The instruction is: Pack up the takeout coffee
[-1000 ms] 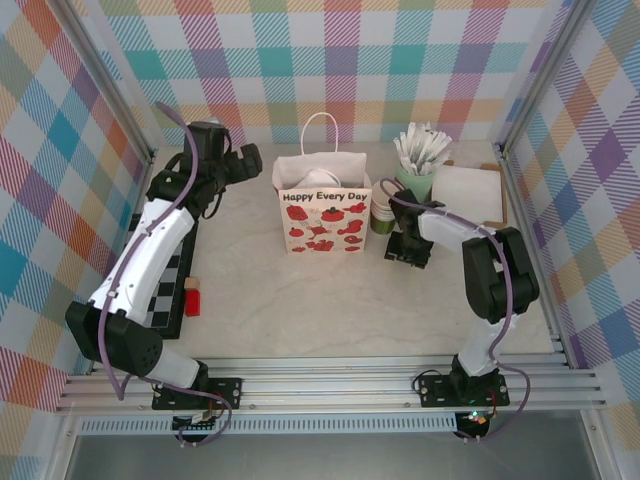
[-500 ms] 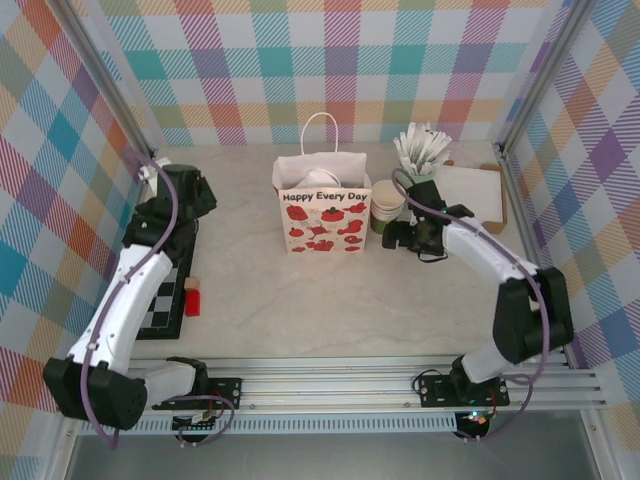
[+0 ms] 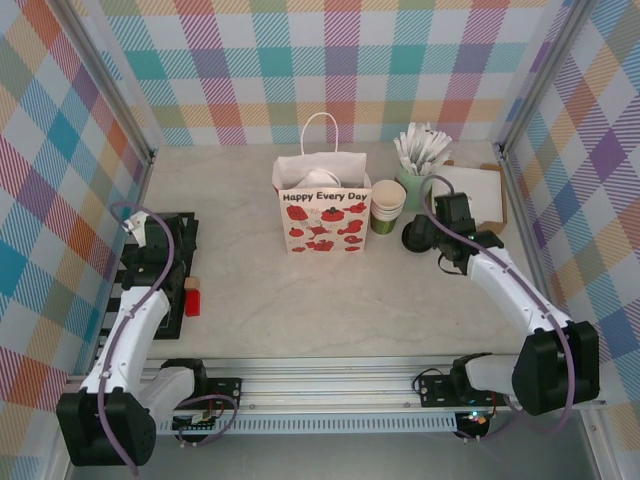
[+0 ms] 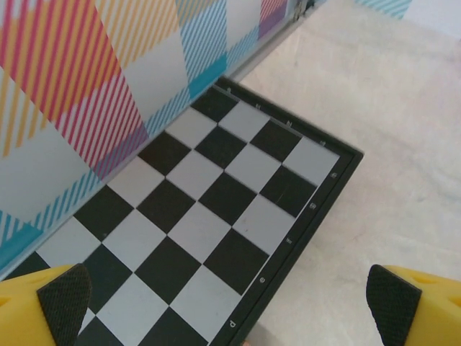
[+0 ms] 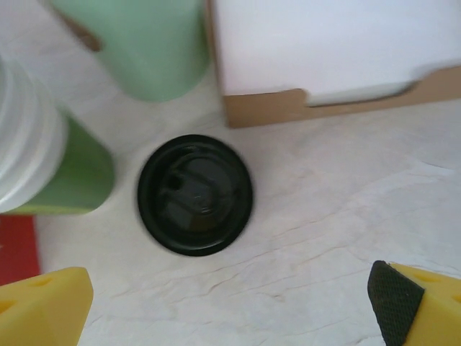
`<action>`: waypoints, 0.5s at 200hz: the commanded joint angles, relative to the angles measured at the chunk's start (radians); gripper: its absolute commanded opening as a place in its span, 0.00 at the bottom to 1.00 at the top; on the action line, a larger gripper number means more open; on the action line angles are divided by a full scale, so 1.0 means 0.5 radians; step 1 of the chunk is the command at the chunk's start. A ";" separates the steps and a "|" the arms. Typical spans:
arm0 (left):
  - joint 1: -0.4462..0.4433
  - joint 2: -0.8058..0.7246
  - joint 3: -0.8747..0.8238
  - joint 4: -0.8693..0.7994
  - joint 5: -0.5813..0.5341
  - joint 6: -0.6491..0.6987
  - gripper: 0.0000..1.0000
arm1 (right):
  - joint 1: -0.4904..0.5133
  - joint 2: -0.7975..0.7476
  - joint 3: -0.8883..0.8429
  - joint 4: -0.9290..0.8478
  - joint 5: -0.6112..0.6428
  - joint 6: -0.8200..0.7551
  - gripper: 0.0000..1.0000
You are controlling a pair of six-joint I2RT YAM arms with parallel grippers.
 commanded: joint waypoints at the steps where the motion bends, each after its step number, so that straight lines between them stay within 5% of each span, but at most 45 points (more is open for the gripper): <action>1: 0.064 0.088 -0.130 0.137 0.071 -0.016 1.00 | -0.193 -0.049 -0.171 0.234 0.269 0.284 1.00; 45: 0.074 0.265 -0.395 0.838 0.233 0.075 1.00 | -0.450 0.045 -0.378 0.579 0.078 0.115 1.00; 100: 0.073 0.892 -0.370 1.454 0.590 0.243 1.00 | -0.524 0.207 -0.403 0.962 -0.329 -0.046 1.00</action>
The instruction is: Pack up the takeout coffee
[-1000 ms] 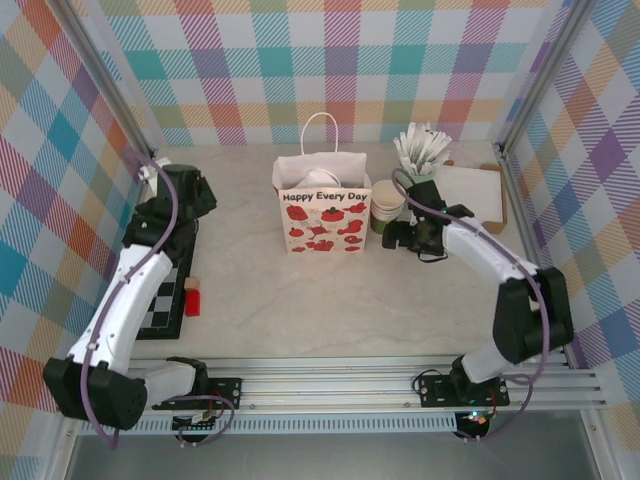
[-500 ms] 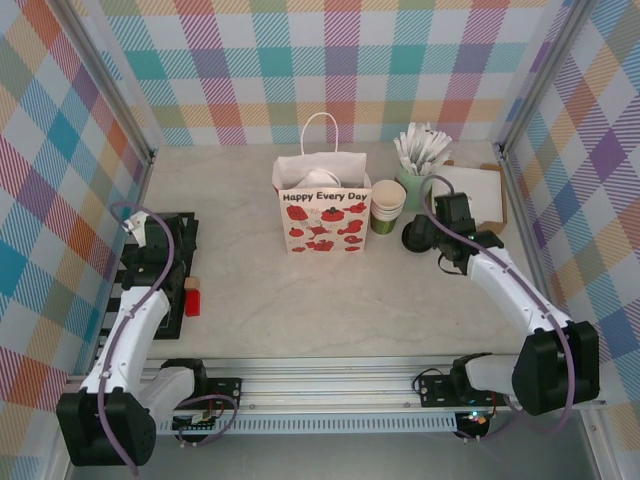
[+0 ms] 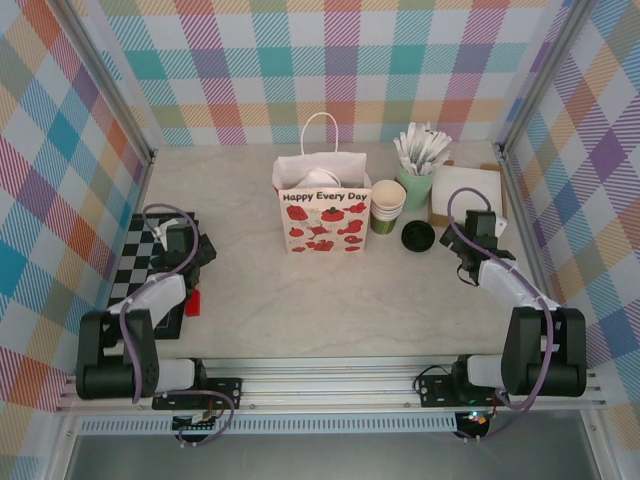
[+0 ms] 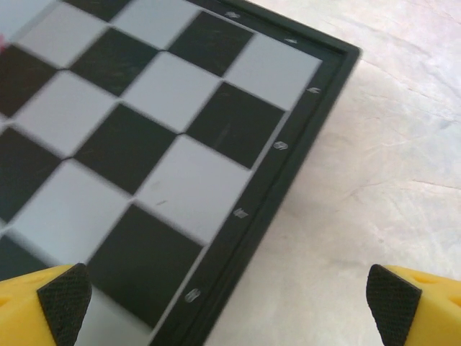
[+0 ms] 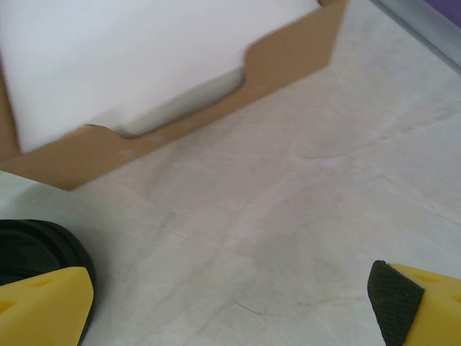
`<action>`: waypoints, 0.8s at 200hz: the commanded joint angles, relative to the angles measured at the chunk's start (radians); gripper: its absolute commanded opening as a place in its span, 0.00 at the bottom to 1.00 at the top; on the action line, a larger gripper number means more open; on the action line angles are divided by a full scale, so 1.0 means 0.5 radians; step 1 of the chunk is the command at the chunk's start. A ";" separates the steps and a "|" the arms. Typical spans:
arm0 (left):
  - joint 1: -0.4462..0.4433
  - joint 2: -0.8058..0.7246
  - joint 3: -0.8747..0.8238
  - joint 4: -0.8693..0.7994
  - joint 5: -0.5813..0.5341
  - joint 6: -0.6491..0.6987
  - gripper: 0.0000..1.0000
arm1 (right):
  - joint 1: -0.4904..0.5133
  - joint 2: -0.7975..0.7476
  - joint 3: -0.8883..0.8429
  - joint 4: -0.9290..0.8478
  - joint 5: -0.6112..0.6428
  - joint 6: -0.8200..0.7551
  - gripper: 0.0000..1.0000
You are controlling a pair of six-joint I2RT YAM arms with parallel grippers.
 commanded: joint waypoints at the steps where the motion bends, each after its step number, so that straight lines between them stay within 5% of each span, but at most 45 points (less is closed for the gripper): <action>1: 0.033 0.180 0.016 0.416 0.220 0.118 1.00 | -0.015 0.046 -0.012 0.315 -0.226 -0.113 1.00; 34: -0.010 0.317 0.051 0.683 0.514 0.241 1.00 | -0.014 0.090 -0.006 0.438 -0.348 -0.257 1.00; 58: -0.203 0.315 -0.081 0.929 0.600 0.521 1.00 | -0.014 0.076 -0.026 0.484 -0.320 -0.326 1.00; 91: -0.289 0.355 -0.251 1.250 0.436 0.558 1.00 | -0.014 0.027 -0.107 0.590 -0.136 -0.308 1.00; 101: -0.286 0.454 -0.347 1.579 0.313 0.527 1.00 | -0.015 0.042 -0.135 0.672 -0.185 -0.352 1.00; 109: -0.280 0.394 -0.305 1.357 0.223 0.450 1.00 | -0.008 0.076 -0.131 0.700 -0.223 -0.420 1.00; 160: -0.290 0.405 -0.341 1.465 0.095 0.422 1.00 | 0.084 0.196 -0.328 1.145 -0.164 -0.619 1.00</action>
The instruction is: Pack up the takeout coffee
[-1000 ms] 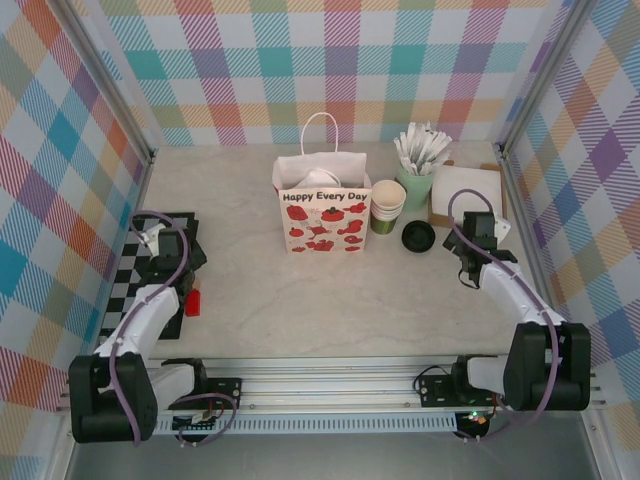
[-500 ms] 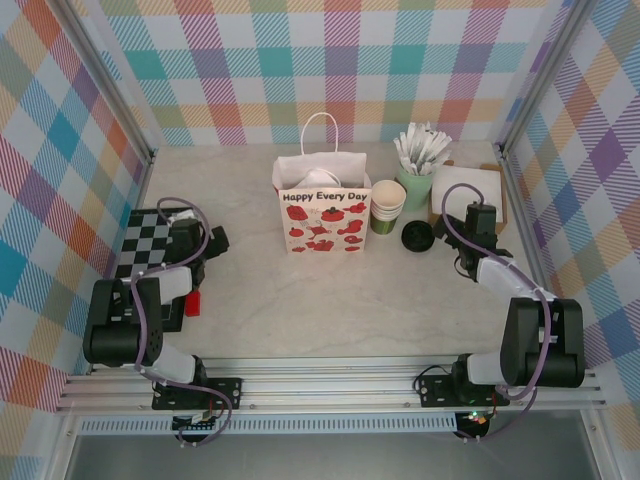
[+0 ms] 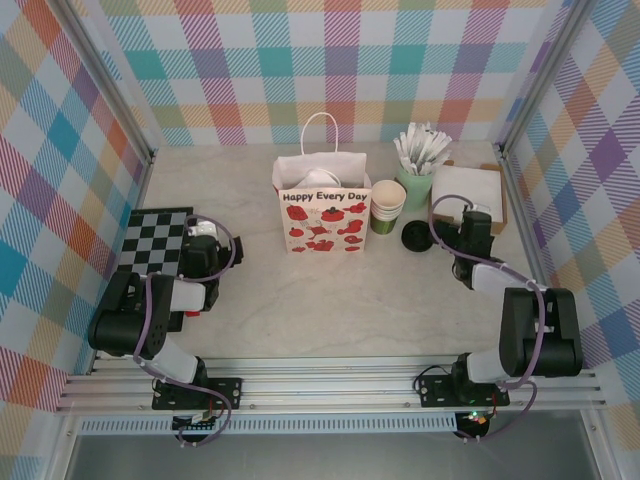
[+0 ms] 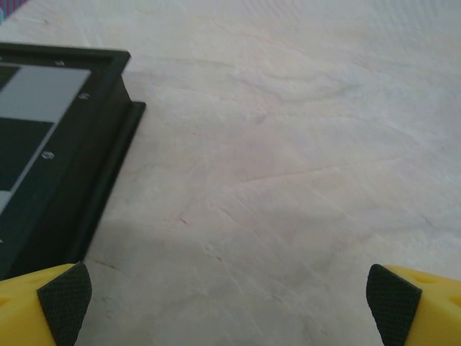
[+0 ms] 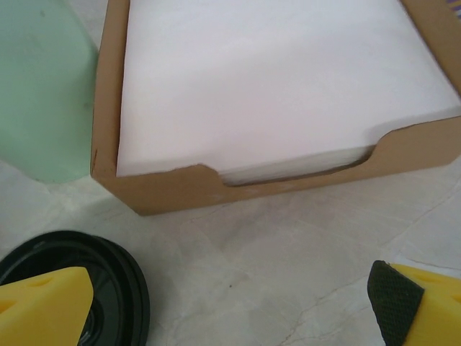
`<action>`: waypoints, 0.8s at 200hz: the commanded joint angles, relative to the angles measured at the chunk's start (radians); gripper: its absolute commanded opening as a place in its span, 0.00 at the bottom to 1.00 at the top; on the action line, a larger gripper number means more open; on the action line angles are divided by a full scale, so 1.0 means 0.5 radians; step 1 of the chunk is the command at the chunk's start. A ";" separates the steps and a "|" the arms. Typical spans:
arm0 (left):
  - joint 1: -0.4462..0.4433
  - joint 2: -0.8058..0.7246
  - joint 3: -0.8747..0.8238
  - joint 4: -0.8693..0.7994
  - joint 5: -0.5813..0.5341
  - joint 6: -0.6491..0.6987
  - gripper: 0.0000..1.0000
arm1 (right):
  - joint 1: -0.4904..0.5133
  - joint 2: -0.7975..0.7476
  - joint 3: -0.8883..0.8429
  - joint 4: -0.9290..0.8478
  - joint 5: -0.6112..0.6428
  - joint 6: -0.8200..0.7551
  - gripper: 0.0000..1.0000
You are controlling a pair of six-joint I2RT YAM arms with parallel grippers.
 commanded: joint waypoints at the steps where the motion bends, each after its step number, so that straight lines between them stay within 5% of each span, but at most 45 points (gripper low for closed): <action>1: 0.001 -0.004 -0.005 0.164 -0.092 -0.025 1.00 | 0.038 -0.008 -0.111 0.326 0.043 -0.130 1.00; 72: -0.001 -0.009 -0.005 0.158 -0.095 -0.024 1.00 | 0.039 -0.283 -0.177 0.374 0.037 -0.230 1.00; 160: -0.002 -0.009 -0.005 0.158 -0.094 -0.026 1.00 | 0.050 -0.084 -0.324 0.739 0.146 -0.159 1.00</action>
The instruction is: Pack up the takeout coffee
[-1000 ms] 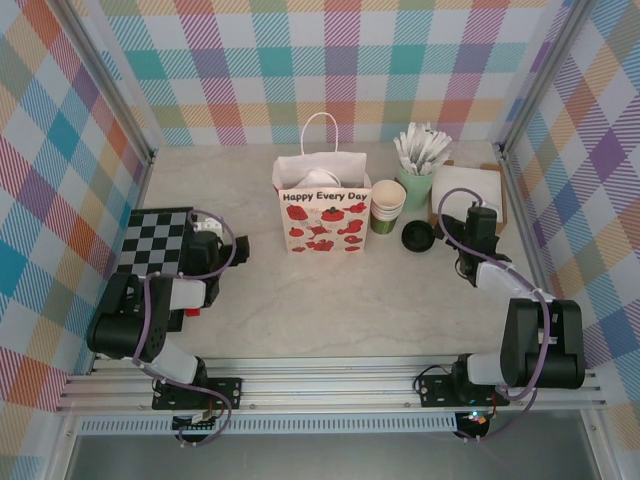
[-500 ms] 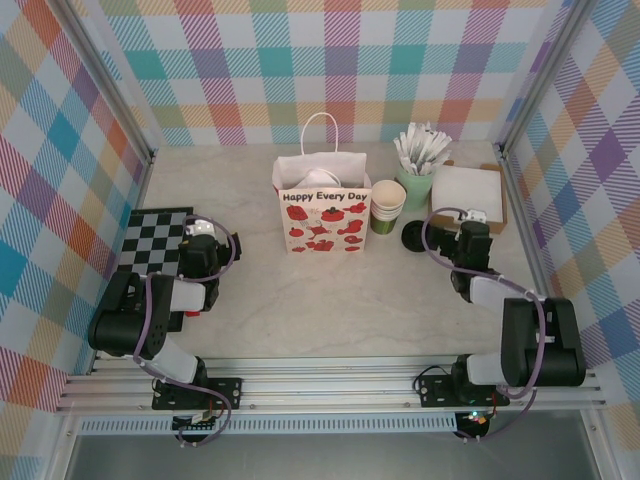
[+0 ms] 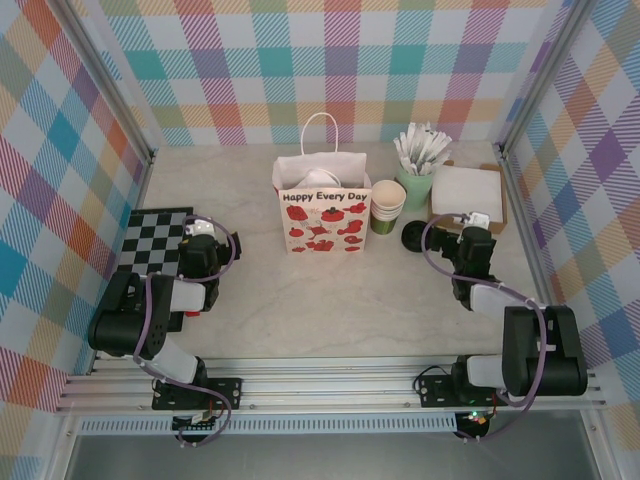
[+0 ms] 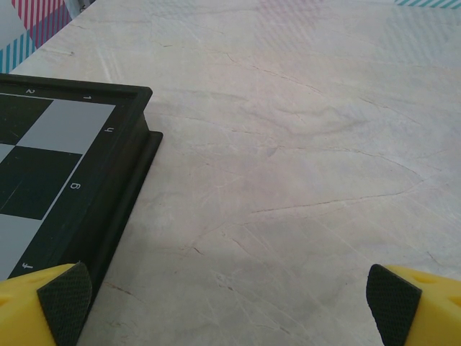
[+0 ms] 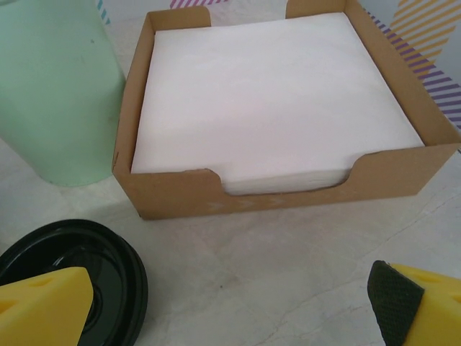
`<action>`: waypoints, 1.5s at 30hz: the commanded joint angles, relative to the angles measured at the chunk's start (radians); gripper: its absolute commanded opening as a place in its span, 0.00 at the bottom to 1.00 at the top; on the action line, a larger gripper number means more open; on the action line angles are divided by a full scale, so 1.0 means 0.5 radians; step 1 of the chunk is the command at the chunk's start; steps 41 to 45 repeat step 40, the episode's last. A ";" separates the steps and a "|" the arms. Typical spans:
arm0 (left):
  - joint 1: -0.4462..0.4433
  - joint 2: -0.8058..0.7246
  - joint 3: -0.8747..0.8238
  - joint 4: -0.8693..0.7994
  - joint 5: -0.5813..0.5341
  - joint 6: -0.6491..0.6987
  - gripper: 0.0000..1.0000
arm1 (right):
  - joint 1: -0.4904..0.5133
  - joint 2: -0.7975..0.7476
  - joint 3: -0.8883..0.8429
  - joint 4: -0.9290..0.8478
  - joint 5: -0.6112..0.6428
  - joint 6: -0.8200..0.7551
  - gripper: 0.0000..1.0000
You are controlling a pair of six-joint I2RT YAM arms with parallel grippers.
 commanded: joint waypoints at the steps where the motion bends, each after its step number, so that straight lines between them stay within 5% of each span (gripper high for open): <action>1: -0.002 -0.009 -0.004 0.060 -0.034 -0.023 1.00 | 0.018 0.118 -0.015 0.316 0.037 0.007 1.00; 7: -0.002 -0.011 -0.004 0.060 -0.033 -0.025 1.00 | 0.315 0.287 -0.201 0.888 0.096 -0.372 1.00; 11: -0.002 -0.009 -0.005 0.059 -0.028 -0.020 1.00 | 0.103 0.481 -0.075 0.841 -0.126 -0.195 1.00; 12: -0.002 -0.010 -0.004 0.056 -0.022 -0.018 1.00 | 0.061 0.380 -0.012 0.515 -0.202 -0.127 1.00; 13: -0.001 -0.011 -0.002 0.054 -0.015 -0.016 1.00 | 0.026 0.430 -0.065 0.711 -0.245 -0.123 1.00; 21: -0.002 -0.008 0.022 0.016 0.074 0.021 1.00 | 0.031 0.401 -0.038 0.605 -0.232 -0.125 1.00; 25: -0.004 -0.009 0.022 0.014 0.083 0.022 1.00 | -0.069 0.415 0.017 0.526 -0.879 -0.257 1.00; 45: 0.027 -0.003 0.032 0.000 0.234 0.050 1.00 | -0.068 0.414 0.017 0.524 -0.833 -0.251 1.00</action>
